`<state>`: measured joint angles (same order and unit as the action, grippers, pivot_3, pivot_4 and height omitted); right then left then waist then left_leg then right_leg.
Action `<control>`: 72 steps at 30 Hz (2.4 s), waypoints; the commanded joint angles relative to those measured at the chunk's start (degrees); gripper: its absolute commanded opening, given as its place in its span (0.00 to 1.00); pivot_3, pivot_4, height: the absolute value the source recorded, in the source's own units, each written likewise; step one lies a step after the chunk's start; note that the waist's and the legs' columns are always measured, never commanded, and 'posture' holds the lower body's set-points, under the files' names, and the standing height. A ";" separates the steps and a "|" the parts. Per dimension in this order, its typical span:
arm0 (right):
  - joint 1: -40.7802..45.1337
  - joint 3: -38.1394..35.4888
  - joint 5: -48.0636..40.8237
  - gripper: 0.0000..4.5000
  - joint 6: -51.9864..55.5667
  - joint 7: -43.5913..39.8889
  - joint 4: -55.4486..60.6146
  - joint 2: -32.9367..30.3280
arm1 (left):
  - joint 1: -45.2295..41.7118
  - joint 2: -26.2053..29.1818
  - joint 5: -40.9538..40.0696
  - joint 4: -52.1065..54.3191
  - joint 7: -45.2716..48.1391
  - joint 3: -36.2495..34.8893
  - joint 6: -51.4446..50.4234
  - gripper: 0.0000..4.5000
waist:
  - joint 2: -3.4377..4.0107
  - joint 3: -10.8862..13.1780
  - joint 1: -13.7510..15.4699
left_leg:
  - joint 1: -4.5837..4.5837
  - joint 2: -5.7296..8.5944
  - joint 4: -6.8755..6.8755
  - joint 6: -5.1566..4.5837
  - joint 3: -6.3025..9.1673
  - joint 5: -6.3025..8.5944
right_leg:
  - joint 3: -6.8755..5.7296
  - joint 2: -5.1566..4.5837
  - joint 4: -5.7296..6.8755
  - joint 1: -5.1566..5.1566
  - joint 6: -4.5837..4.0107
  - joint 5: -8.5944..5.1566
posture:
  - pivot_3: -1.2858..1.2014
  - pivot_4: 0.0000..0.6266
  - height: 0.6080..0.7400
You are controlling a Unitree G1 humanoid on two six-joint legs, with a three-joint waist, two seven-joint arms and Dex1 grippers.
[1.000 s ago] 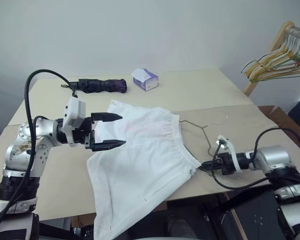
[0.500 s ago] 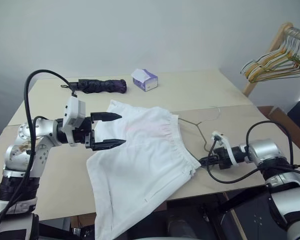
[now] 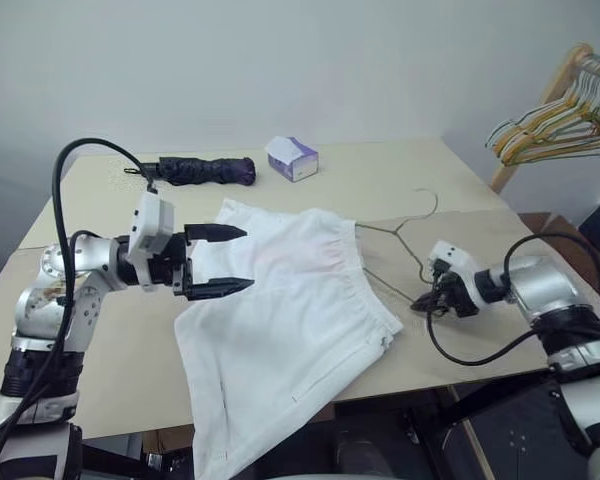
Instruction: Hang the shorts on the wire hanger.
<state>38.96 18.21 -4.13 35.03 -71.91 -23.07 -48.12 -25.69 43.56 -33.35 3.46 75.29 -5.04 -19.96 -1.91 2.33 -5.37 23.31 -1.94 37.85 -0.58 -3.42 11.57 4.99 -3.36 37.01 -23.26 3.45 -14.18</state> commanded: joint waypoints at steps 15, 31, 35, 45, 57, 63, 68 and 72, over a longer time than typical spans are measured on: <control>7.80 5.14 2.60 0.00 12.59 1.50 35.30 -1.83 | -22.02 1.22 13.05 -23.98 9.82 4.25 20.57 0.99 | 0.03 0.02 -0.20 | 0.23 0.03 -0.02 0.00 -0.03 0.00 | -0.05 -0.04 -0.01 -0.21 -0.03 0.00 | 0.49 0.00 1.00; 10.53 6.19 -2.63 0.00 14.32 -2.70 41.03 -1.02 | -29.34 -4.61 26.37 -45.16 14.83 14.73 40.84 0.99 | 0.03 0.02 -0.21 | 1.00 -0.01 0.10 0.00 -0.02 -0.03 | -0.08 0.01 0.14 -1.00 -0.46 0.27 | 0.48 0.00 1.00; 10.72 5.69 -3.54 0.00 15.13 -2.83 41.37 -1.30 | -29.53 -4.97 25.78 -46.83 16.95 15.77 41.62 0.79 | 0.03 0.02 -0.45 | 1.00 -0.02 0.10 0.00 -0.02 -0.03 | -0.07 0.01 0.14 -1.01 -0.46 0.27 | 0.48 0.00 1.00; 10.58 4.35 -5.06 0.00 15.35 -1.19 40.74 -1.48 | -29.73 -3.26 21.99 -46.27 17.21 18.92 40.86 0.09 | 0.03 0.02 -1.12 | 1.00 -0.03 0.10 0.00 -0.01 -0.03 | -0.08 0.01 0.17 -1.01 -0.46 0.27 | 0.47 0.00 1.00; 3.61 -5.61 -5.62 0.47 7.81 3.71 35.63 -4.49 | -26.15 -2.30 17.80 -39.98 17.21 15.58 33.11 0.00 | 0.03 0.01 -1.68 | 1.00 -0.02 0.10 0.00 0.02 -0.03 | -0.09 0.01 0.17 -0.99 -0.45 0.26 | 0.48 0.00 1.00; -4.13 -16.05 -7.99 0.91 9.20 8.57 32.87 -7.17 | -22.85 -1.56 17.27 -35.29 16.49 12.66 28.41 0.00 | 0.02 0.01 -1.46 | 0.98 -0.02 0.10 0.00 0.03 -0.03 | -0.08 0.00 0.17 -0.95 -0.46 0.27 | 0.48 0.00 1.00; -14.10 -22.25 -12.06 0.99 12.66 12.10 35.53 -5.32 | -21.10 -1.72 17.20 -32.20 15.77 11.44 25.98 0.00 | 0.00 0.00 -1.33 | 0.93 -0.01 0.10 0.00 0.06 -0.03 | -0.09 0.01 0.16 -0.86 -0.45 0.27 | 0.49 0.00 1.00; -17.25 -26.05 -20.99 0.99 21.09 17.46 40.11 5.38 | -20.44 -1.83 17.42 -30.98 15.68 10.99 24.94 0.00 | -0.01 -0.02 -1.84 | 0.84 -0.05 0.10 -0.01 0.05 -0.03 | -0.02 0.08 0.18 -0.81 -0.45 0.28 | 0.49 0.00 1.00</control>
<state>21.33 -5.15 -20.46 52.97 -56.46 12.62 -45.03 -45.94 41.21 -14.91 -29.54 91.36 7.85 5.48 -1.92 2.31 -7.21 24.13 -1.99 37.95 -0.59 -3.35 11.53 5.00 -3.24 37.22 -24.08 3.01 -13.90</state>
